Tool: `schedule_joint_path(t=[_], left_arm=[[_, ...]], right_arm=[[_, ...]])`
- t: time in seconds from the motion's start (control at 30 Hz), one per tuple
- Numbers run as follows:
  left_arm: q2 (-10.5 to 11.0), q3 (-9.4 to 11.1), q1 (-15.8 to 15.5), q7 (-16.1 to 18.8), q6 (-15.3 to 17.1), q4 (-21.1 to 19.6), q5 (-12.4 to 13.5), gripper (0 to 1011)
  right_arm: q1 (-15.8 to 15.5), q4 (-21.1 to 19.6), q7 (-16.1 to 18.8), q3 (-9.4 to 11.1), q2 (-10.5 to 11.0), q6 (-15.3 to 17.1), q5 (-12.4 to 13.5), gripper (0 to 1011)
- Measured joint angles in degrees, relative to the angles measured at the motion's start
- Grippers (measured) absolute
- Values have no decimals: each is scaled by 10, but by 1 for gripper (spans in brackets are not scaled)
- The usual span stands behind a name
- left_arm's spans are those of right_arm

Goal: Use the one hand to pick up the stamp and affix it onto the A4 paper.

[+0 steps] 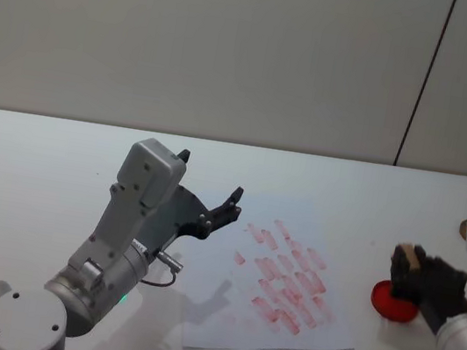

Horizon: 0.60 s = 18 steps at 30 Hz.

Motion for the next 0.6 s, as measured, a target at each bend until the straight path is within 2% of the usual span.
schedule_joint_path(t=[0.33, 0.47, 0.6], left_arm=[[0, 0, 0, 0, 0, 0, 0, 993], [0, 0, 0, 0, 0, 0, 0, 993], [0, 0, 0, 0, 0, 0, 0, 993]], right_arm=[[13, -29, 16, -6, -5, -20, -33, 216], [24, -23, 23, -9, -11, -20, -45, 216], [42, 1, 31, -13, -21, -20, -58, 217]])
